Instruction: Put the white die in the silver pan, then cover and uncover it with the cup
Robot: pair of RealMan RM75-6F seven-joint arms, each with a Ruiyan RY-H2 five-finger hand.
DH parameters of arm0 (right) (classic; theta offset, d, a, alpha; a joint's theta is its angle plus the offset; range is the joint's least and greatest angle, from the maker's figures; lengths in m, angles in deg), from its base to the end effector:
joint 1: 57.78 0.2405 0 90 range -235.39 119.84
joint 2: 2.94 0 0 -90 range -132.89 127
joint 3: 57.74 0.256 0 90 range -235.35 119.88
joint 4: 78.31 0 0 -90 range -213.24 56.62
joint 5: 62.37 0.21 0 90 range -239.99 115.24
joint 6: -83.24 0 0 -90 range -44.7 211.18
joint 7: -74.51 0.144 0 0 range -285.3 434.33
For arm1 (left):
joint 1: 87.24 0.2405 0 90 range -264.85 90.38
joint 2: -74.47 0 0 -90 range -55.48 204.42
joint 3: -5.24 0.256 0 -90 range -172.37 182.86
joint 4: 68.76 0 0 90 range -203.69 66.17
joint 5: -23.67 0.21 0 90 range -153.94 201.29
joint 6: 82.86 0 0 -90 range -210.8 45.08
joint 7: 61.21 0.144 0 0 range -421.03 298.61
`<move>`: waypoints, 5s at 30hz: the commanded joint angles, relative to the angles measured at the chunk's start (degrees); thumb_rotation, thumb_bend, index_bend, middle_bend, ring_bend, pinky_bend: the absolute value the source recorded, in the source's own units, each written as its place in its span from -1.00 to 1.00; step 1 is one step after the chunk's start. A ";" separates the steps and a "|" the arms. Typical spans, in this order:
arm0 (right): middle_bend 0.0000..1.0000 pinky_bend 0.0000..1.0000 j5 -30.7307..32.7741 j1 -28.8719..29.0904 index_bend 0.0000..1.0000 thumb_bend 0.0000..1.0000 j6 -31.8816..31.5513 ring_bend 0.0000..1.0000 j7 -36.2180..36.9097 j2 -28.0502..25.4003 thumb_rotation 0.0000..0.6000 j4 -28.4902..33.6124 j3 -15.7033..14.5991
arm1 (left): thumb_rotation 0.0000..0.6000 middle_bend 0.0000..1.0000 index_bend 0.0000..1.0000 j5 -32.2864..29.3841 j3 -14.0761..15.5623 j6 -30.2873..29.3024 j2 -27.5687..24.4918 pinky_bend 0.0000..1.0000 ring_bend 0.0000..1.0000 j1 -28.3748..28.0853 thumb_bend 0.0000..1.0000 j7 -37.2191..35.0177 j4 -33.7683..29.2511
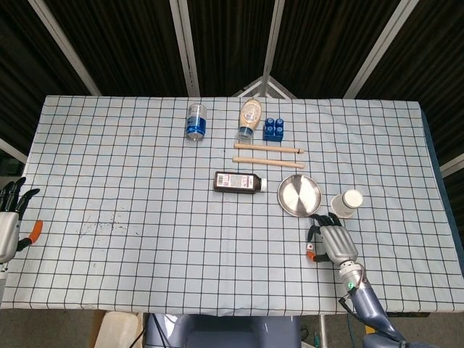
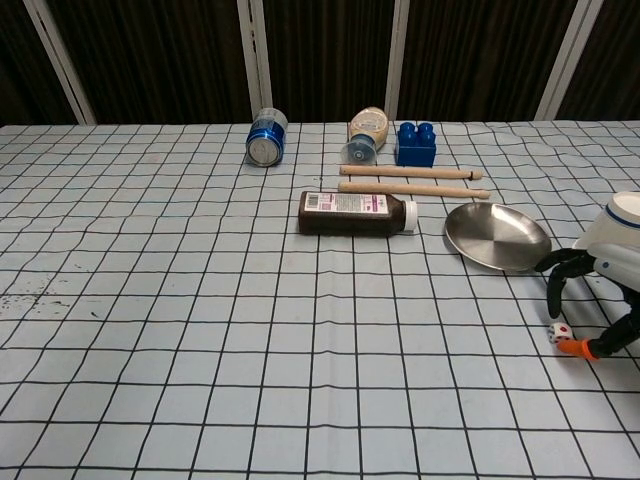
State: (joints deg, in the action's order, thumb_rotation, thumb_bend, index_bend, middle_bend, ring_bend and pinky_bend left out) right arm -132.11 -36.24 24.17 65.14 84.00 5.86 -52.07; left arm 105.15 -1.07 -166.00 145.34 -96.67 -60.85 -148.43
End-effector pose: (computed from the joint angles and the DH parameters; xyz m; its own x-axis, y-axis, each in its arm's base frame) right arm -0.2649 -0.2581 -0.0070 0.2668 -0.3743 0.8881 -0.9632 -0.0736 0.2584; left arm -0.3346 0.2225 0.1529 0.4759 -0.0681 0.8769 0.8794 0.0229 -0.4755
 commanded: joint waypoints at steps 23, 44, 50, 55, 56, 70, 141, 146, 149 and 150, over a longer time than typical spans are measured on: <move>-0.62 -1.00 0.53 0.20 0.20 -0.34 -0.16 -0.69 0.33 0.45 1.00 -1.22 -0.54 | 1.00 -1.00 -0.61 -0.16 0.09 0.24 0.14 -0.80 -1.00 -0.10 0.10 0.55 0.02; -0.61 -1.00 -3.36 -1.03 0.22 -0.25 -7.24 -0.69 -5.02 -5.97 1.00 10.16 -0.36 | 1.00 -1.00 -0.60 -0.31 0.04 0.07 -0.50 -0.80 -1.00 0.12 0.10 -0.11 -0.67; -0.61 -1.00 -3.61 0.31 0.22 -0.25 -7.28 -0.68 -7.25 -7.18 1.00 13.36 1.06 | 1.00 -1.00 -0.60 -0.12 0.05 -0.23 -0.77 -0.80 -1.00 0.26 0.10 -0.64 -0.84; -0.61 -1.00 -0.57 4.14 0.22 -0.25 -3.74 -0.68 -10.02 -7.23 1.00 13.34 4.46 | 1.00 -1.00 -0.60 -0.27 -0.12 -0.38 -0.97 -0.80 -1.00 0.37 0.10 -1.19 -0.80; -0.61 -1.00 0.42 4.99 0.22 -0.25 -2.86 -0.68 -10.54 -7.16 1.00 12.83 5.19 | 1.00 -1.00 -0.60 -0.29 -0.12 -0.32 -0.98 -0.80 -1.00 0.36 0.10 -1.25 -0.78; -0.61 -1.00 12.57 16.53 0.22 -0.24 11.52 -0.67 -10.57 -3.54 1.00 -3.12 11.98 | 1.00 -1.00 -0.59 -1.65 -0.83 -0.20 -1.16 -0.80 -1.00 0.52 0.10 -1.55 -0.72; -0.68 -1.00 10.87 20.61 -0.70 -0.82 17.29 -0.78 0.80 -5.05 1.00 -16.30 8.56 | 1.00 -1.00 -0.59 -2.89 -1.12 0.62 -1.12 -0.80 -1.00 0.81 0.10 -1.60 0.18; -0.68 -1.00 11.75 18.07 -0.64 -0.83 14.31 -0.71 0.43 -10.47 1.00 -11.85 8.78 | 1.00 -1.00 -0.59 -2.38 -0.88 0.33 -0.96 -0.80 -1.00 0.82 0.10 -1.18 -0.14; -0.68 -1.00 11.68 16.07 -0.61 -0.82 12.68 -0.68 0.18 -14.28 1.00 -7.83 8.10 | 1.00 -1.00 -0.59 -2.38 -0.80 0.35 -0.82 -0.80 -1.00 0.82 0.10 -0.75 -0.27; -0.68 -1.00 11.49 15.39 -0.61 -0.82 12.03 -0.68 0.10 -15.34 1.00 -6.61 7.78 | 1.00 -1.00 -0.59 -2.42 -0.78 0.45 -0.77 -0.80 -1.00 0.79 0.10 -0.60 -0.28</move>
State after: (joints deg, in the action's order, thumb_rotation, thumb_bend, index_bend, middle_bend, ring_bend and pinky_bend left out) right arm -120.61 -19.02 37.92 65.56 71.24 -3.47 -43.75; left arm 102.75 -1.87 -165.58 144.54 -95.87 -61.47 -148.69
